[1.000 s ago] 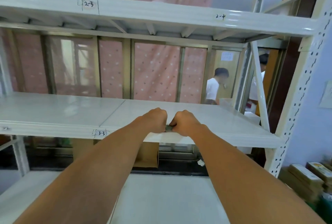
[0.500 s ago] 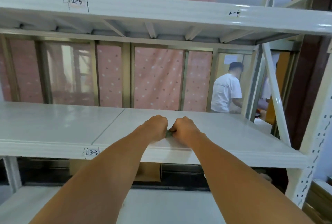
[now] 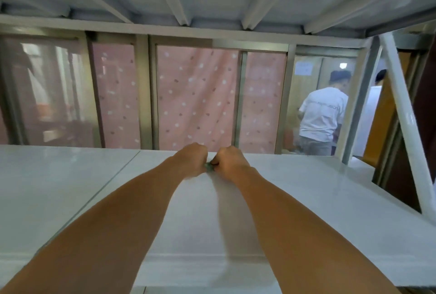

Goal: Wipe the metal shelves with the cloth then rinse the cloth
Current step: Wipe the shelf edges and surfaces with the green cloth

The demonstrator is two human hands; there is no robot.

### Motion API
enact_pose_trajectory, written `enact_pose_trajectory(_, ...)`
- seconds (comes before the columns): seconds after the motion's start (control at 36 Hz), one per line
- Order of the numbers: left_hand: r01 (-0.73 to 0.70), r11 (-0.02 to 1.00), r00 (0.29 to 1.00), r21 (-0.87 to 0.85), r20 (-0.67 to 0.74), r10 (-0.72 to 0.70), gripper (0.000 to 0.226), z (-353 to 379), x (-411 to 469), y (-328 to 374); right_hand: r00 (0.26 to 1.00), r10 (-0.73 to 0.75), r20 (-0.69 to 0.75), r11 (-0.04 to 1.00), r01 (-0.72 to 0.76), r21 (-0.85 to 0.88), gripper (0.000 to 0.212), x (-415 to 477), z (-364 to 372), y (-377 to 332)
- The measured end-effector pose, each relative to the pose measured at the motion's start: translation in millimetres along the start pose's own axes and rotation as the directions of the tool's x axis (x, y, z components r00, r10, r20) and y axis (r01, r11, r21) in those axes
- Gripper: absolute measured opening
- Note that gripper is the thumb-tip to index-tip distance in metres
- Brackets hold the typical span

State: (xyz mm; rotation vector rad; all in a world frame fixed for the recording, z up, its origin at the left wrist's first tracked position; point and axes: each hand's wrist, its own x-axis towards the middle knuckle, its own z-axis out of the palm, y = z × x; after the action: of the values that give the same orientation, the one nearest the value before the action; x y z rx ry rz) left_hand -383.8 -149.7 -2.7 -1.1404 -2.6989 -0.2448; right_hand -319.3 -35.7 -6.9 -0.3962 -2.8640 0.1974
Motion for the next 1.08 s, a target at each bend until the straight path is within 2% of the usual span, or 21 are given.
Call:
enact_pose_trajectory(0.22,0.024,1.000,0.999,-0.001,-0.027,-0.024,0.017,12.7,56.0,-27.2,1.000,0.002,-0.029,0.998,-0.001,0.058,0.030,56.0,7.4,6.8)
enact_pose_trajectory(0.31,0.028,1.000,0.999,-0.007,-0.042,-0.028,0.017,17.9,69.6,-39.5,0.998,0.010,-0.059,0.997,-0.005,0.082,0.022,74.2,13.4,3.8)
enact_pose_trajectory(0.39,0.051,0.998,0.998,0.022,-0.038,-0.050,0.012,17.7,79.0,-51.4,0.999,0.007,-0.047,0.995,-0.003,0.097,0.025,90.5,17.6,-2.5)
enact_pose_trajectory(0.5,0.080,0.996,0.997,0.043,-0.025,-0.079,0.026,16.8,84.8,-70.3,0.998,-0.038,-0.057,0.995,0.043,0.090,0.026,106.4,23.9,-15.4)
enact_pose_trajectory(0.61,0.112,0.992,0.994,0.065,-0.009,-0.112,0.024,11.1,82.4,-97.5,0.995,-0.091,-0.052,0.991,0.095,0.095,0.029,117.8,28.9,-39.3)
enact_pose_trajectory(0.75,0.096,0.995,0.995,0.002,-0.013,-0.096,0.023,8.8,76.6,-126.2,0.991,-0.121,-0.062,0.989,0.126,0.075,0.031,123.0,34.8,-60.1)
enact_pose_trajectory(1.08,0.068,0.998,0.998,-0.012,-0.007,-0.069,0.017,6.8,40.7,-130.2,0.994,-0.085,-0.074,0.996,0.088,0.035,0.030,84.7,34.1,-83.6)
